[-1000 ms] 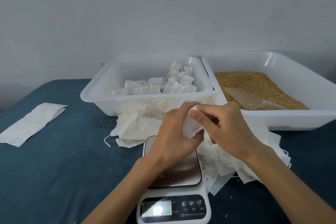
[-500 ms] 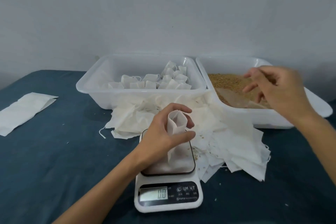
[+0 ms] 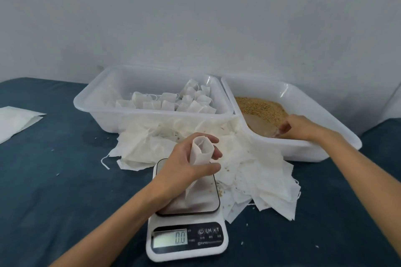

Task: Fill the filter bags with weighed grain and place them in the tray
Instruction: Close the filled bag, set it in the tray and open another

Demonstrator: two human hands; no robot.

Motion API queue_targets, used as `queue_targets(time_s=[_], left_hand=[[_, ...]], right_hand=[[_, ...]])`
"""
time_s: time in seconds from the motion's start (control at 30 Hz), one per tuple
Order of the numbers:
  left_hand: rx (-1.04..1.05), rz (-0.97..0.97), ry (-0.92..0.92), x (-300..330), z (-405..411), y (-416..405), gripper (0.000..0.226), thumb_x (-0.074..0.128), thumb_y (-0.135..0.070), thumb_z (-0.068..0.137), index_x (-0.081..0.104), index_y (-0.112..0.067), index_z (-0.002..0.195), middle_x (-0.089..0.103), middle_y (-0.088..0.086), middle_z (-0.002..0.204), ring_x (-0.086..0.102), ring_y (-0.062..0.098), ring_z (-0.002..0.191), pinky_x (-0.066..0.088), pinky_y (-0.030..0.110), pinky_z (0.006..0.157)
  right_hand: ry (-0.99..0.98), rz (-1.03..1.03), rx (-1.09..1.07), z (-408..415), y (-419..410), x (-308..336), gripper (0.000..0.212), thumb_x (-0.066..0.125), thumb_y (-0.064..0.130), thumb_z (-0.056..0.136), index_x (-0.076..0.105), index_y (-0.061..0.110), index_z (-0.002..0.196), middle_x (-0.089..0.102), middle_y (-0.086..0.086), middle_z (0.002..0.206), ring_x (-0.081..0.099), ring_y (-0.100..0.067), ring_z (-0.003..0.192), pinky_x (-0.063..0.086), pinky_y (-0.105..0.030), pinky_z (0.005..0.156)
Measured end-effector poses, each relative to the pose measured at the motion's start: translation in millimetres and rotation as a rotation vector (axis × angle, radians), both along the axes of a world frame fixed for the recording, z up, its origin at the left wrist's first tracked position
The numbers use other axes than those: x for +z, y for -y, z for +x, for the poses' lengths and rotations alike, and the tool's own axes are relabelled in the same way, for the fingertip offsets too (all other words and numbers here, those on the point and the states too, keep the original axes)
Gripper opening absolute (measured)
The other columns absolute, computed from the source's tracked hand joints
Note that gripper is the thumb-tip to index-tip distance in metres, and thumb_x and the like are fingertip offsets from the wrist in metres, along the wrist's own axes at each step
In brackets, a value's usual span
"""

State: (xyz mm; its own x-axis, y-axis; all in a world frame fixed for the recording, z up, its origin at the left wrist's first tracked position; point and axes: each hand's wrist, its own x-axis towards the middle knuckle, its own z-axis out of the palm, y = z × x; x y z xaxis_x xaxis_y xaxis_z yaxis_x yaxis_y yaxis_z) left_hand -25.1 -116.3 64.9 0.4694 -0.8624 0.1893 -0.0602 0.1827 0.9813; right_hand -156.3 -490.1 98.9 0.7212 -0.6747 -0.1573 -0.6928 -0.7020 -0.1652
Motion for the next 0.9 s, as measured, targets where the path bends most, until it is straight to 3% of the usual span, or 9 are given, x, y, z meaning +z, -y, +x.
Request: queue_targets(time_s=[0.1, 0.2, 0.3, 0.4, 0.6, 0.73, 0.9], left_hand=[[-0.007, 0.003, -0.010, 1, 0, 0, 0.045, 0.082, -0.009, 0.079, 0.065, -0.015, 0.120, 0.074, 0.008, 0.104, 0.068, 0.015, 0.099, 0.054, 0.032, 0.091], [0.015, 0.007, -0.009, 1, 2, 0, 0.045, 0.084, -0.001, 0.082, 0.065, -0.015, 0.120, 0.074, 0.008, 0.103, 0.069, 0.015, 0.099, 0.055, 0.030, 0.091], [0.024, 0.019, 0.011, 0, 1, 0, 0.042, 0.081, 0.000, 0.084, 0.065, -0.016, 0.119, 0.074, 0.007, 0.103, 0.070, 0.014, 0.098, 0.056, 0.023, 0.087], [0.040, 0.018, 0.024, 0, 3, 1, 0.041, 0.081, 0.000, 0.084, 0.065, -0.015, 0.119, 0.075, 0.007, 0.102, 0.069, 0.013, 0.096, 0.056, 0.022, 0.085], [0.080, 0.023, 0.038, -1, 11, -1, 0.040, 0.082, -0.002, 0.085, 0.065, -0.015, 0.118, 0.075, 0.006, 0.103, 0.069, 0.013, 0.096, 0.057, 0.029, 0.087], [0.088, 0.041, 0.031, -1, 13, -1, 0.041, 0.083, -0.003, 0.084, 0.065, -0.014, 0.120, 0.074, 0.008, 0.105, 0.068, 0.016, 0.097, 0.056, 0.042, 0.097], [0.077, 0.030, 0.035, -3, 15, -1, 0.042, 0.083, -0.005, 0.084, 0.065, -0.014, 0.120, 0.074, 0.009, 0.106, 0.068, 0.016, 0.098, 0.054, 0.047, 0.100]], right_hand=[[0.023, -0.048, -0.024, -3, 3, 0, 0.032, 0.082, 0.037, 0.082, 0.074, 0.009, 0.096, 0.073, -0.009, 0.100, 0.066, -0.027, 0.099, 0.054, -0.044, 0.092], [0.106, -0.177, -0.072, -15, 8, 3, 0.028, 0.083, 0.026, 0.083, 0.067, 0.017, 0.104, 0.070, -0.006, 0.108, 0.061, -0.024, 0.097, 0.051, -0.040, 0.085], [0.085, -0.381, -0.103, -25, 11, 9, 0.029, 0.076, 0.016, 0.087, 0.066, 0.018, 0.114, 0.069, -0.007, 0.110, 0.060, -0.026, 0.094, 0.051, -0.040, 0.079], [-0.025, -0.666, -0.094, -30, 9, 12, 0.032, 0.068, 0.006, 0.086, 0.068, 0.019, 0.116, 0.064, -0.006, 0.098, 0.060, -0.027, 0.086, 0.045, -0.036, 0.074], [-0.166, -0.878, -0.103, -30, -8, 21, 0.033, 0.068, 0.009, 0.086, 0.067, 0.027, 0.114, 0.062, -0.002, 0.098, 0.059, -0.026, 0.097, 0.037, -0.041, 0.096], [-0.120, -0.741, -0.034, -31, -3, 23, 0.034, 0.070, 0.009, 0.088, 0.071, 0.027, 0.117, 0.069, -0.005, 0.110, 0.060, -0.031, 0.107, 0.036, -0.045, 0.103], [0.158, -0.264, -0.017, -35, 2, 13, 0.030, 0.080, 0.010, 0.084, 0.075, 0.014, 0.113, 0.071, -0.007, 0.122, 0.062, -0.030, 0.116, 0.045, -0.041, 0.097]])
